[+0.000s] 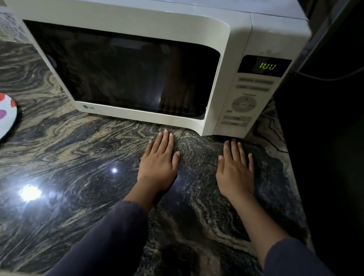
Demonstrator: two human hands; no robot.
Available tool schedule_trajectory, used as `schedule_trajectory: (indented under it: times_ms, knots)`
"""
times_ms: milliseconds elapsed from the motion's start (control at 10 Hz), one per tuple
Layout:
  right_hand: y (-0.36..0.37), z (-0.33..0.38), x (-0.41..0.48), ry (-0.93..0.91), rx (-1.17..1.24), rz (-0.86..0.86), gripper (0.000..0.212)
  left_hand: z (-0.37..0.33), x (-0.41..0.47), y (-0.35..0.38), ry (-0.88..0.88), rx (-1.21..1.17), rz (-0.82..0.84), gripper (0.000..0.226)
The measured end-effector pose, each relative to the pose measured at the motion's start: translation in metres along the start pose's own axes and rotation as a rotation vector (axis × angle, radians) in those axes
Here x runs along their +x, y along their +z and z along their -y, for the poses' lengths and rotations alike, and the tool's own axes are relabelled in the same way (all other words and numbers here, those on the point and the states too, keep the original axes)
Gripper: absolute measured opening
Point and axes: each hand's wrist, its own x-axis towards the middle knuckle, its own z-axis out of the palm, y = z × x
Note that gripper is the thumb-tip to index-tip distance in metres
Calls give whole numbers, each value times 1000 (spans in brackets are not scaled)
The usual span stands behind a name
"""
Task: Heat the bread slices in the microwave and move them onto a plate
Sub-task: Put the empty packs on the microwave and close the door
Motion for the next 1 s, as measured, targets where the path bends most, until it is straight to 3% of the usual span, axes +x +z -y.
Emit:
schedule_trajectory:
  times_ms: [1000]
  knots:
    - [-2,0,-1,2,30,-43,52,0,-1,0,6,-14,-33,58]
